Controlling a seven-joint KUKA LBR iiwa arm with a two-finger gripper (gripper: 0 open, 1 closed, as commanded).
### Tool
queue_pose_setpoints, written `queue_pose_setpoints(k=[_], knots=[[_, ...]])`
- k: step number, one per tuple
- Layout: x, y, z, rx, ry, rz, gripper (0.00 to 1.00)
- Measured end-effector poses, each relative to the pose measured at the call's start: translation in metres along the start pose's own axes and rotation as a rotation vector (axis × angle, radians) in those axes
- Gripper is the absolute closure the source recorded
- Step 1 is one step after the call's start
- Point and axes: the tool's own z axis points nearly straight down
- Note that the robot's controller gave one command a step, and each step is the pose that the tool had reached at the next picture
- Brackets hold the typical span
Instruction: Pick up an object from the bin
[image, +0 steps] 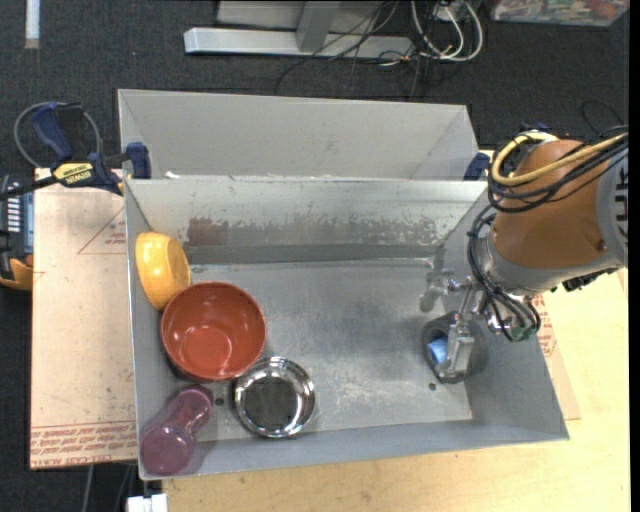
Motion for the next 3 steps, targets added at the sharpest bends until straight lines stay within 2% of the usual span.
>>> queue_pose_setpoints(k=[1, 2, 3], knots=[[0.000, 0.000, 0.000, 0.000, 0.000, 0.000, 0.00], [-0.013, 0.018, -0.119, -0.001, -0.001, 0.031, 0.00], [-0.017, 0.023, -0.151, 0.000, -0.004, 0.038, 0.00]])
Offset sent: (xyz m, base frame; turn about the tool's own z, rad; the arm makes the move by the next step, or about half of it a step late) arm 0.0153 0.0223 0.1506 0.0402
